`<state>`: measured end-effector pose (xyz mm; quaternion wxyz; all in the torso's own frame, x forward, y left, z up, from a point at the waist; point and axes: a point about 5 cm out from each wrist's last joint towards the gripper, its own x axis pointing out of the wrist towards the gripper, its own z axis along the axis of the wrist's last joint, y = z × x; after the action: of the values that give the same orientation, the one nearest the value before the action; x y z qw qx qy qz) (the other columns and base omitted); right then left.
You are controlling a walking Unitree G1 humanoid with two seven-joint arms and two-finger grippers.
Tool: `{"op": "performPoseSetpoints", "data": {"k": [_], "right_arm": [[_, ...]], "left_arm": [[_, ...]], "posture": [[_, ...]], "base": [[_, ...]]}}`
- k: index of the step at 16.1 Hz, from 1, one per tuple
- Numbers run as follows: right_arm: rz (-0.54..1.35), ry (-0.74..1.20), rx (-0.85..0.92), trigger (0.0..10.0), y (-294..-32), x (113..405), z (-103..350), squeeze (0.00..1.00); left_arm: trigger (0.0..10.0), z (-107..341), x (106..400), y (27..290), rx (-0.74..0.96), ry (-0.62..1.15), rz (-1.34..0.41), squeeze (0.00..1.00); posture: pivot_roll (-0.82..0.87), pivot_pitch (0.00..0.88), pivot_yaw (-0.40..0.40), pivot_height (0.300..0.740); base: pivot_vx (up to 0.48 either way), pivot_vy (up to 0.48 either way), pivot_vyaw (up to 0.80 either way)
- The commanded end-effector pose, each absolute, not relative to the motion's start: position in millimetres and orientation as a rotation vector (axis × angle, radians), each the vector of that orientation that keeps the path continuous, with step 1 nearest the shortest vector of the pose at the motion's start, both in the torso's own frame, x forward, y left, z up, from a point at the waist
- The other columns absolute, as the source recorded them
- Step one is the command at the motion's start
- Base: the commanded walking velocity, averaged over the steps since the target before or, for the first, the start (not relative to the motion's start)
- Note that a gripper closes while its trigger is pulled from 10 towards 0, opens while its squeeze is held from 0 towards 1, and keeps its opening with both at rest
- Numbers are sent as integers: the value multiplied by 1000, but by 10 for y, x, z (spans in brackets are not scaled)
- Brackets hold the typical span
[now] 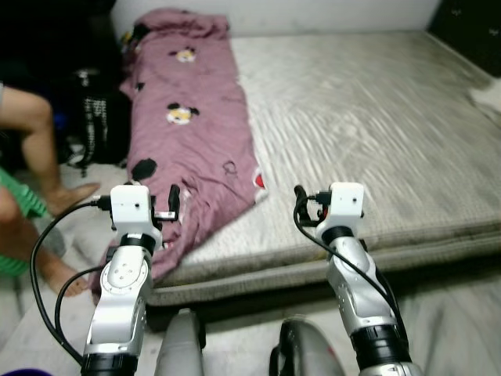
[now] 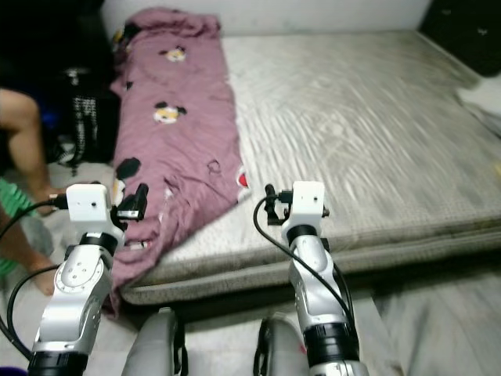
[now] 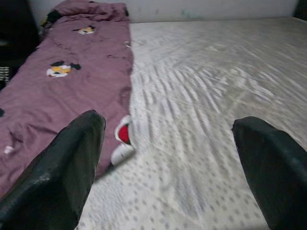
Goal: Clean up the room
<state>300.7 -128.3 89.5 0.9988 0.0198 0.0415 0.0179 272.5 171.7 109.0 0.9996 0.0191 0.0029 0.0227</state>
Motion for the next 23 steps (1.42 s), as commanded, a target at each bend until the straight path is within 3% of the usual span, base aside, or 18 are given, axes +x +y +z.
{"op": "performPoseSetpoints", "data": {"k": [1, 7, 16, 23], "right_arm": [[42, 80, 43, 10000, -1271, 3015, 907, 0], [54, 79, 36, 10000, -1252, 3029, 905, 0], [71, 74, 35, 10000, -1246, 3052, 899, 0], [101, 67, 10, 10000, -1210, 3066, 906, 0]], "left_arm": [[10000, 1118, 2745, 1719, 28, -12, 50, 0], [10000, 1093, 2766, 1757, 15, 8, 94, 0], [10000, 1096, 2808, 1725, 4, -3, 98, 0], [10000, 1081, 2822, 1723, 1, 4, 108, 0]], "posture": [[77, 66, -5, 642], [78, 61, -8, 637], [75, 36, -13, 537], [74, 38, -16, 537]], "base": [[0, 0, 0], [0, 0, 0], [0, 0, 0], [0, 0, 0]]}}
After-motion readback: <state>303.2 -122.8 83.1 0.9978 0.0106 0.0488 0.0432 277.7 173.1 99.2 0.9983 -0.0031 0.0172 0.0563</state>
